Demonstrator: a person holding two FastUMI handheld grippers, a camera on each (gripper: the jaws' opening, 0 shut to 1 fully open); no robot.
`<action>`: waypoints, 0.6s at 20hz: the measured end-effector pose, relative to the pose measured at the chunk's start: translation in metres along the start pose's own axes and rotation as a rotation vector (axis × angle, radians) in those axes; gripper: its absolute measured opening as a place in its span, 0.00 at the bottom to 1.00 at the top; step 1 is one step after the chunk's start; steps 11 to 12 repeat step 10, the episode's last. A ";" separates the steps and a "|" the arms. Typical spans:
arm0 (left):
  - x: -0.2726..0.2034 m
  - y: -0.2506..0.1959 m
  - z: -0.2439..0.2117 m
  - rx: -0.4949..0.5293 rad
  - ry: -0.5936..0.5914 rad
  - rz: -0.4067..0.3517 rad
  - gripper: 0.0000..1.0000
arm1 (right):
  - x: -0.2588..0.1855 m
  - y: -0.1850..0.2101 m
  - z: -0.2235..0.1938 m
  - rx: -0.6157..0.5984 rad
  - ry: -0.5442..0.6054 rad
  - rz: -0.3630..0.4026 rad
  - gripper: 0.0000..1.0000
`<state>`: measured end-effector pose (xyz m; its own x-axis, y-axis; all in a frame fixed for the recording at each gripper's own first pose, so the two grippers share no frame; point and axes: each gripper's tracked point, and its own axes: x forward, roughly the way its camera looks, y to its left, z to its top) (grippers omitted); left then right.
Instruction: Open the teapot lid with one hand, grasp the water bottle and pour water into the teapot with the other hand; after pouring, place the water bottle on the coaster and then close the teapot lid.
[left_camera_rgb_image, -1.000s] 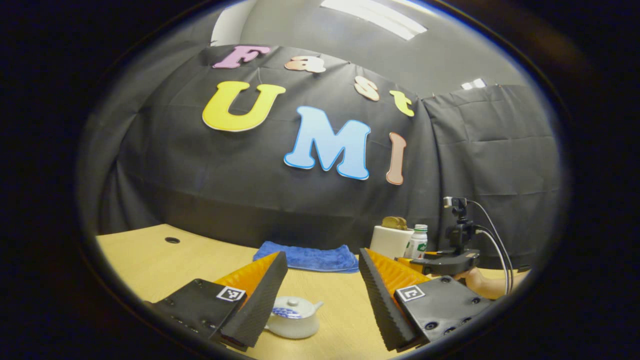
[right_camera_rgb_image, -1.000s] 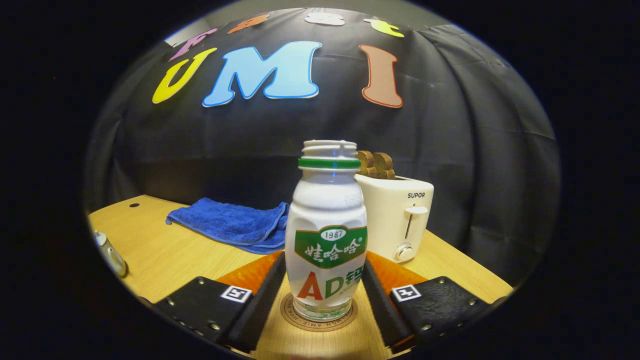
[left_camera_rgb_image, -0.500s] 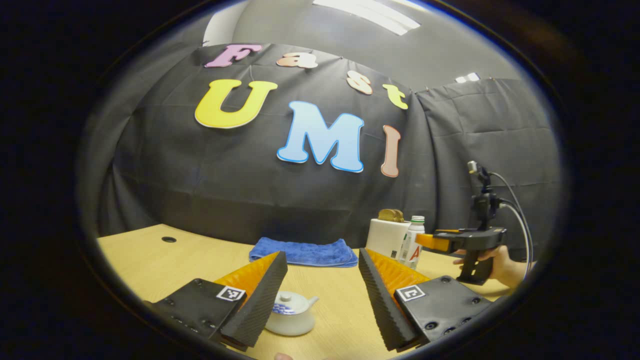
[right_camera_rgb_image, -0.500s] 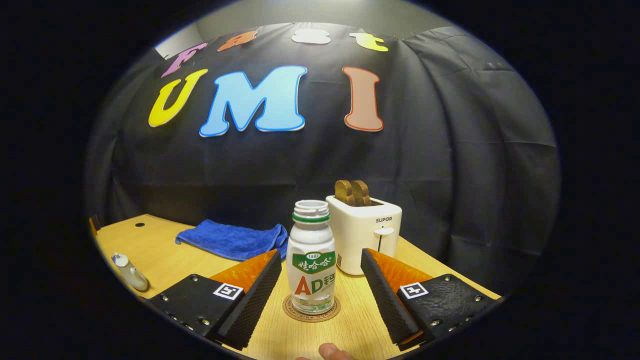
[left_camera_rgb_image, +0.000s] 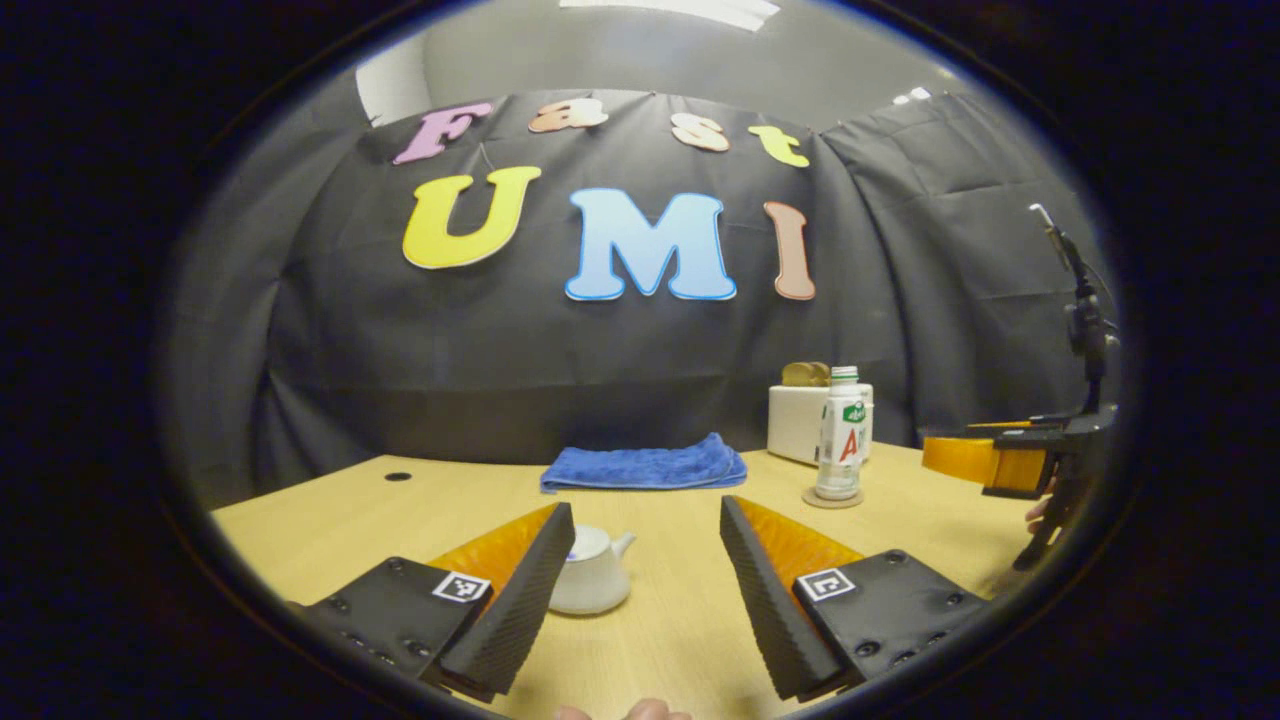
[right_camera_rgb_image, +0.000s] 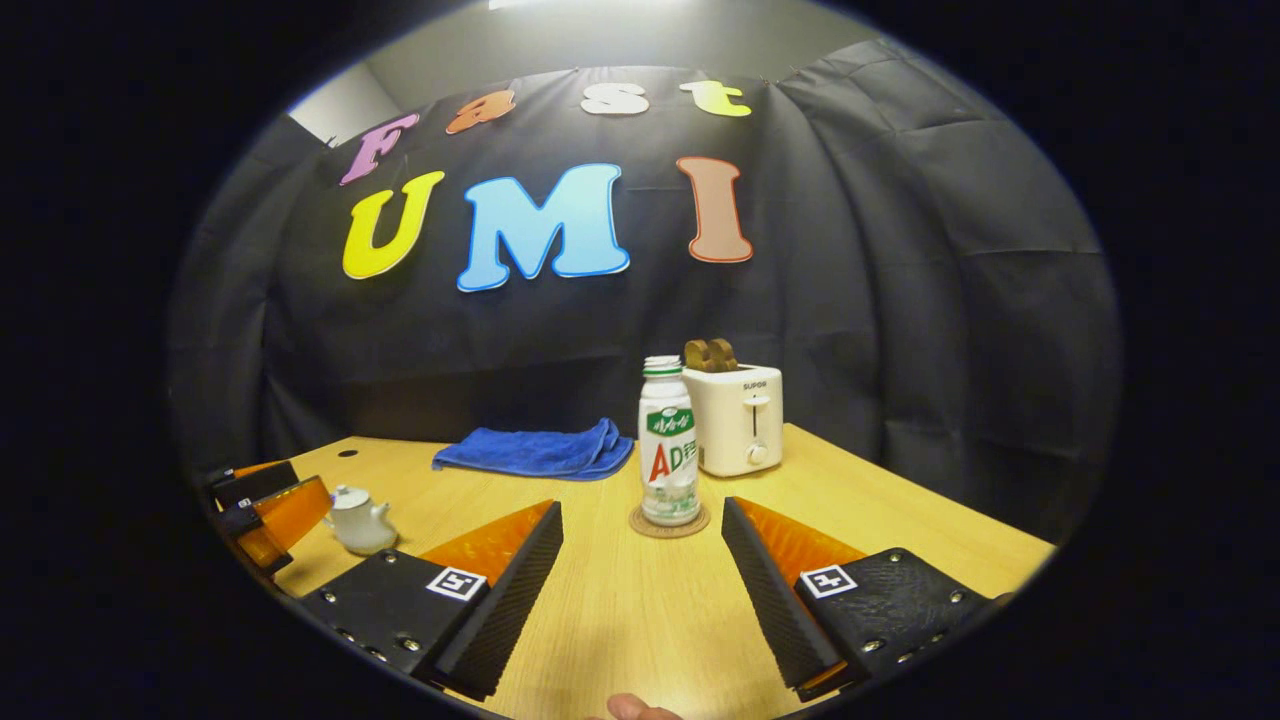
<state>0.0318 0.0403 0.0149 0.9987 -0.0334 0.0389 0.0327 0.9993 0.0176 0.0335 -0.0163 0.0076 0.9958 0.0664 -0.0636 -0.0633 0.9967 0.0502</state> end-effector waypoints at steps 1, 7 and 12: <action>-0.008 -0.007 -0.001 0.007 -0.006 0.015 0.99 | -0.006 0.008 -0.010 -0.002 0.015 0.008 0.98; -0.033 -0.029 -0.004 -0.011 0.004 0.043 1.00 | -0.029 0.038 -0.020 -0.040 0.003 0.029 0.99; -0.034 -0.024 -0.014 -0.011 0.038 0.075 1.00 | -0.037 0.046 -0.018 -0.067 -0.034 0.028 0.99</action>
